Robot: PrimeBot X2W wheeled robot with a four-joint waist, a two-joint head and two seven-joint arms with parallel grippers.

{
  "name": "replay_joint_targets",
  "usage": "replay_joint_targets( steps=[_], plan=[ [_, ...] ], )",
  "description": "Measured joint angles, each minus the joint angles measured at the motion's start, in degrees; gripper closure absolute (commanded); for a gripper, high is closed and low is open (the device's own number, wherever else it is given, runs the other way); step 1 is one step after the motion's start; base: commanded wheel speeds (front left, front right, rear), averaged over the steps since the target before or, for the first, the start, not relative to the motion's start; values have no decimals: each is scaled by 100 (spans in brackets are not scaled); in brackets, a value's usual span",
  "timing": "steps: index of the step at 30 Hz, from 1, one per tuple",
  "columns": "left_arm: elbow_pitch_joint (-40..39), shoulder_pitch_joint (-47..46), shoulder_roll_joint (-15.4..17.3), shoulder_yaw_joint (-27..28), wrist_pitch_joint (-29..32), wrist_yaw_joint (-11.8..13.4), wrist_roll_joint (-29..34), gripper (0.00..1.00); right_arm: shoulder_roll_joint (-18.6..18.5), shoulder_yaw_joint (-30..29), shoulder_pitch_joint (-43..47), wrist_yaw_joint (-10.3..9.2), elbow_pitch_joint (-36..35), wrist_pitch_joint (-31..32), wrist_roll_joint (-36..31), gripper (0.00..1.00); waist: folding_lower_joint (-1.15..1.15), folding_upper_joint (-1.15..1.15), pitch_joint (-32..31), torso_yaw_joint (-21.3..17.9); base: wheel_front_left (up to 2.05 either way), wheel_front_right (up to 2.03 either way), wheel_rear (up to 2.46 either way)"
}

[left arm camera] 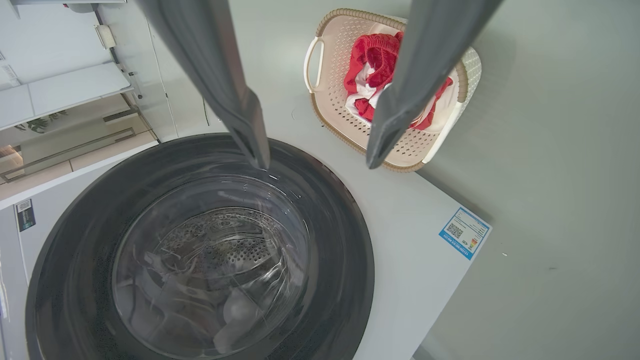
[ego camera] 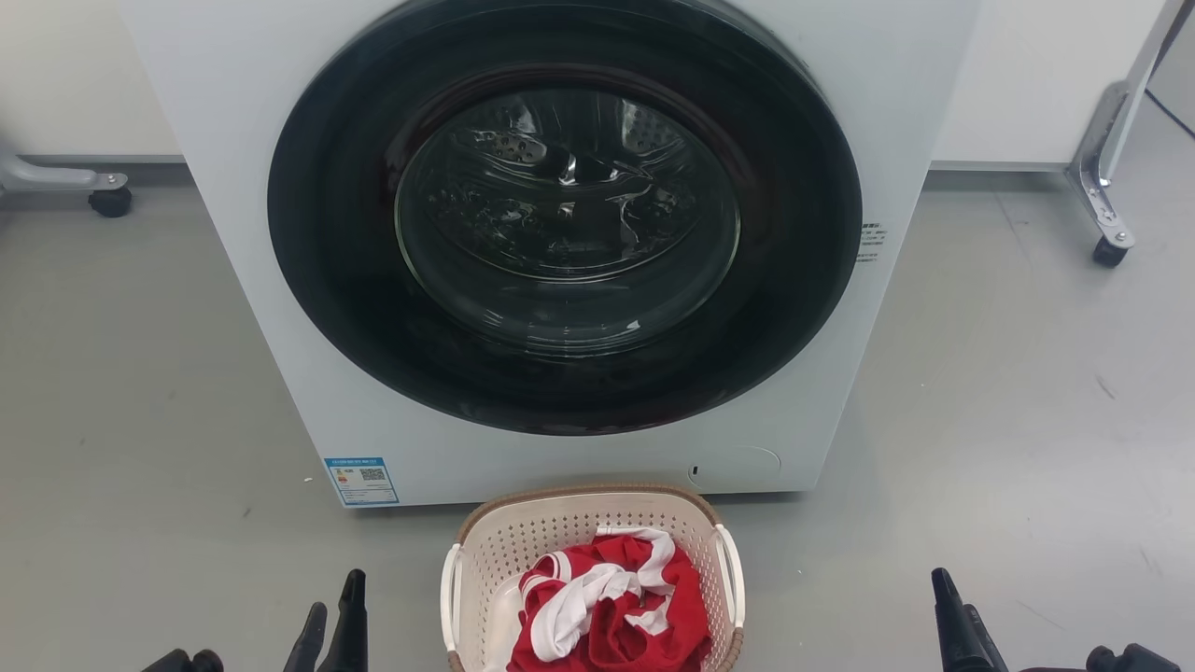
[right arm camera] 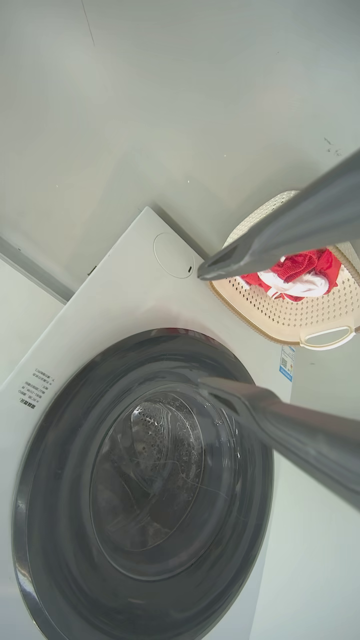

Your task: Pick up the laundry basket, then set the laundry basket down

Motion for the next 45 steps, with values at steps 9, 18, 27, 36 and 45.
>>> replay_joint_targets(
  steps=[9,18,27,36,45],
  plan=[
    [-59,26,100,-202,-199,136,980,0,-64,205,18,-147,-18,-178,-878,0,0,0,-12,21,0,0,0],
    [-118,108,140,-343,-379,259,1870,0,-69,403,41,-254,-58,-363,-1707,0,0,0,-24,34,0,0,0],
    [-172,123,140,-488,-539,377,2607,0,-67,578,69,-380,-89,-535,-2376,0,0,0,-23,49,0,0,0],
    [-186,234,122,-627,-730,508,3387,0,-64,759,137,-505,-114,-716,-3127,0,0,0,-15,61,0,0,0],
    [-188,316,112,-750,-932,632,4039,0,-60,948,151,-632,-129,-920,-3867,0,0,0,0,73,0,0,0]
  ],
)
